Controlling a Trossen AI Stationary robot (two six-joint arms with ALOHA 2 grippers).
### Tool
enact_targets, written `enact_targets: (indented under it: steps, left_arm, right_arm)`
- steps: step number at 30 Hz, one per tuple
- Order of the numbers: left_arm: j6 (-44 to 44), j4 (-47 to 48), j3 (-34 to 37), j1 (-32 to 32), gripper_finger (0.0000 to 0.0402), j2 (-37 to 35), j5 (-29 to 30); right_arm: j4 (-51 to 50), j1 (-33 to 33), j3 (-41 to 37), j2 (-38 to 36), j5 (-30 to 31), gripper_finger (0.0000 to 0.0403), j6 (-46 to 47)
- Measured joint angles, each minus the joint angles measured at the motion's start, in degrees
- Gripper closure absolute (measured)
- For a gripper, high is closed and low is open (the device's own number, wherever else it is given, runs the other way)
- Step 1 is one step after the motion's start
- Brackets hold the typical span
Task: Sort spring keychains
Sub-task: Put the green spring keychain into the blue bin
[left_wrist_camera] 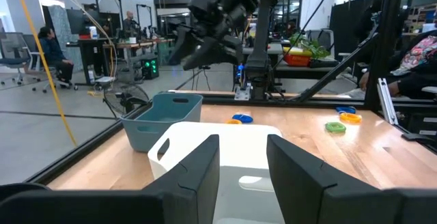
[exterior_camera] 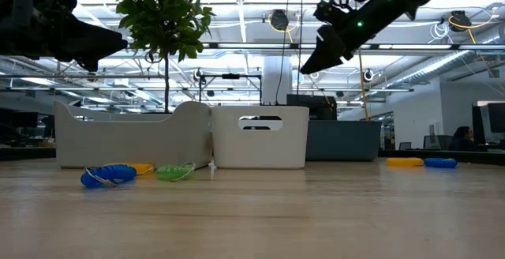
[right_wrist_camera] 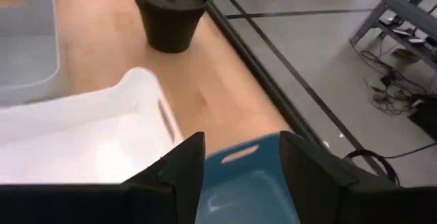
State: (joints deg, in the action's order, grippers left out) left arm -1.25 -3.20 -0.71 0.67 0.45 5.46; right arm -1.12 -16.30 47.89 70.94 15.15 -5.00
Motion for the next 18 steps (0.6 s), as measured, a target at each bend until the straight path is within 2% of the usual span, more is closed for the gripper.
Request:
enact_targets:
  steps: [8, 13, 18]
  left_arm:
    - [0.00, 0.00, 0.00, 0.00, 0.0270, 0.00, 0.02]
    - [0.01, 0.00, 0.00, 0.00, 0.0270, 0.01, 0.02]
    - [0.02, 0.00, 0.00, 0.00, 0.0270, 0.02, 0.02]
  right_arm:
    - [-8.14, 9.69, -0.99, -3.42, 3.23, 0.0227, 4.94]
    - [-20.31, 15.38, 1.30, -4.36, 6.07, 0.0227, 11.36]
    - [-30.26, 19.97, 3.77, -4.61, 6.02, 0.0227, 18.58]
